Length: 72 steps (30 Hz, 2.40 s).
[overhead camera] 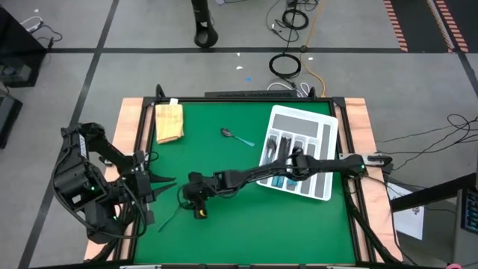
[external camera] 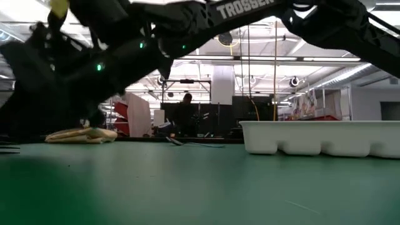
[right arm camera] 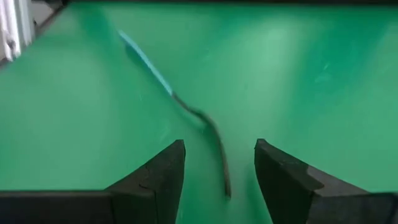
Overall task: Sort silverware
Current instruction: Put the blue fork into the white cutlery tray
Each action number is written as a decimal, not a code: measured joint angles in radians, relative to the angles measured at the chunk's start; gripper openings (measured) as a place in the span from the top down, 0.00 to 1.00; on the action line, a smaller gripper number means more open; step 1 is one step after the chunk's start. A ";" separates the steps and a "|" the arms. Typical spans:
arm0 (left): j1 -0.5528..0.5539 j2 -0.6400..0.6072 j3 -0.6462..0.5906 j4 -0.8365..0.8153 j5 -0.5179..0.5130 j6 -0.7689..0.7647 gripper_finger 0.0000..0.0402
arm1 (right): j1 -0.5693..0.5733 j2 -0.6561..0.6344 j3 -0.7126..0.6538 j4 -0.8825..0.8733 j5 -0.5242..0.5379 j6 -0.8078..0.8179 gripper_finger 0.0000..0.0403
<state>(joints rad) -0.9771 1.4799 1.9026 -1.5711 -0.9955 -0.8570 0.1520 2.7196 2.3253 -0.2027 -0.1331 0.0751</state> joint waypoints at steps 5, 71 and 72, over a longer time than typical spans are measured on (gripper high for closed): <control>0.000 0.000 0.000 0.000 0.000 0.000 0.87 | 0.001 0.020 0.000 -0.022 0.022 0.028 0.65; 0.034 0.000 0.000 0.000 -0.033 0.115 0.87 | -0.597 -0.885 -0.704 -1.284 -0.045 -0.496 1.00; 0.040 0.000 0.000 0.000 -0.035 0.124 0.87 | -0.598 -0.885 -0.719 -1.263 -0.042 -0.503 1.00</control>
<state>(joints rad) -0.9370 1.4803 1.9026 -1.5707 -1.0306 -0.7333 -0.4458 1.8343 1.6062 -1.4658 -0.1749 -0.4276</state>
